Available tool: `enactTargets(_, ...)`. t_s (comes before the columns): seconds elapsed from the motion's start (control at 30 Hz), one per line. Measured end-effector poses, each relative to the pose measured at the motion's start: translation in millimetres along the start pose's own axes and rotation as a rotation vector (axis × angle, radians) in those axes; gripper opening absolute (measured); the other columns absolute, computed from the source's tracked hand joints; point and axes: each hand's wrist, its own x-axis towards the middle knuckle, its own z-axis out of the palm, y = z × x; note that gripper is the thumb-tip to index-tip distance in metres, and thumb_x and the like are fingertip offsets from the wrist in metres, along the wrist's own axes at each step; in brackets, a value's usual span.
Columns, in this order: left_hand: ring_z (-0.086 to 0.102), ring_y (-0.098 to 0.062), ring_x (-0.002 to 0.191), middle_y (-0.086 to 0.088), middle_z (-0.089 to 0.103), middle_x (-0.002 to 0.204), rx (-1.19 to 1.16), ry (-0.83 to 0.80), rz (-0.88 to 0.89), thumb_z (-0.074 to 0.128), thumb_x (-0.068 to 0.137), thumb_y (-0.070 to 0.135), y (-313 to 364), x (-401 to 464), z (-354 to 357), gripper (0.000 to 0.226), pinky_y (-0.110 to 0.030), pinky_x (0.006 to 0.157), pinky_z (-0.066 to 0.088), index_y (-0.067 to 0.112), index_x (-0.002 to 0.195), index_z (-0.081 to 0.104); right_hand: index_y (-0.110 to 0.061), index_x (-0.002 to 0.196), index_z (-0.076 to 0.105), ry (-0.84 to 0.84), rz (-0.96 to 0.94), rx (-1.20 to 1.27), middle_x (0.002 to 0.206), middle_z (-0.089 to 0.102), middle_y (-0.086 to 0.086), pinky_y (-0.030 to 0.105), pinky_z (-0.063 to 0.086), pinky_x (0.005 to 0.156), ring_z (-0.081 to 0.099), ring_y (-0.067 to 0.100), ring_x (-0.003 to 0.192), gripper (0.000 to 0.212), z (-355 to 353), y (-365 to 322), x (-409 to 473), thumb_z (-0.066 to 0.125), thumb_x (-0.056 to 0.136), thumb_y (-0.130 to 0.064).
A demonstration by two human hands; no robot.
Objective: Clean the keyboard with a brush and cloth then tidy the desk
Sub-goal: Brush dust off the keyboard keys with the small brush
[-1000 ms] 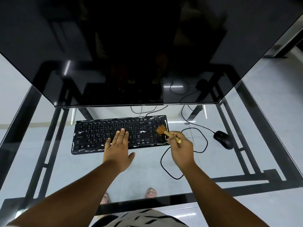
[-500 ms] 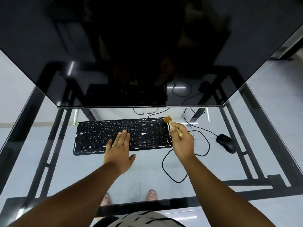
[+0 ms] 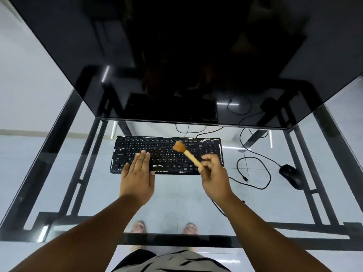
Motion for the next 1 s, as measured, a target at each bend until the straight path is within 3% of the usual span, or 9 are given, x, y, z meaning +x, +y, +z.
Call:
enactTargets(0.1,0.027,-0.02,0.144,-0.003,0.034,0.154,-0.054,0.135,-0.036,0.022,0.094,0.033,-26.5,-6.2,-13.8,0.058,-0.045,0.116,0.018,0.016,0.149,0.032,-0.022,0.125,0.058,-0.111,-0.099,-0.146,0.095,0.068,-0.008,0.029,0.05,0.082,0.054,0.011,0.095,0.037,27.7,-8.9,-7.2,0.06,0.09,-0.008)
enactTargets(0.17,0.029,-0.02,0.143,-0.004,0.037,0.152,-0.069,0.176,-0.08,0.025,0.095,0.031,-45.1,-8.1,-22.9,0.056,-0.045,0.116,0.017,0.016,0.148,0.032,-0.026,0.119,0.065,-0.177,-0.13,-0.207,0.09,0.06,-0.009,0.033,0.052,0.083,0.056,0.016,0.091,0.037,44.9,-16.2,-13.9,0.063,0.087,-0.008)
enactTargets(0.27,0.025,-0.02,0.145,-0.003,0.034,0.154,-0.061,0.162,-0.137,0.024,0.094,0.033,-73.8,-7.8,-32.4,0.058,-0.046,0.118,0.015,0.016,0.149,0.029,-0.023,0.112,0.07,-0.283,-0.211,-0.251,0.085,0.057,-0.017,0.031,0.049,0.079,0.054,0.02,0.085,0.032,72.0,-30.1,-25.9,0.064,0.085,-0.007)
enactTargets(0.37,0.014,-0.017,0.148,-0.001,0.021,0.16,-0.015,0.091,-0.164,0.023,0.098,0.036,-92.1,-7.9,-34.2,0.058,-0.045,0.12,0.01,0.017,0.153,0.02,-0.02,0.11,0.07,-0.338,-0.325,-0.315,0.1,0.072,-0.01,0.03,0.046,0.077,0.049,0.018,0.087,0.027,93.4,-40.3,-32.4,0.064,0.086,-0.009)
enactTargets(0.6,0.007,-0.015,0.149,0.001,0.013,0.162,0.002,0.051,-0.147,0.021,0.099,0.037,-109.8,-11.9,-38.1,0.059,-0.042,0.12,0.004,0.018,0.154,0.014,-0.022,0.111,0.069,-0.403,-0.336,-0.465,0.1,0.066,-0.005,0.035,0.048,0.084,0.053,0.021,0.092,0.026,118.4,-44.3,-37.8,0.06,0.088,-0.013)
enactTargets(0.83,0.007,-0.016,0.149,0.0,0.012,0.162,-0.009,0.066,-0.112,0.028,0.1,0.036,-124.7,-2.5,-51.4,0.059,-0.043,0.12,0.003,0.018,0.154,0.013,-0.023,0.119,0.065,-0.402,-0.259,-0.508,0.11,0.06,-0.004,0.037,0.048,0.091,0.055,0.02,0.105,0.032,126.3,-51.1,-36.4,0.059,0.088,-0.022)
enactTargets(1.0,0.015,-0.018,0.148,-0.001,0.019,0.16,-0.058,0.173,-0.058,0.033,0.1,0.033,-134.1,16.1,-82.6,0.056,-0.043,0.118,0.007,0.021,0.153,0.02,-0.021,0.129,0.059,-0.212,-0.237,-0.372,0.127,0.055,-0.005,0.033,0.047,0.098,0.05,0.015,0.12,0.039,129.0,-93.8,-5.8,0.058,0.092,-0.031)
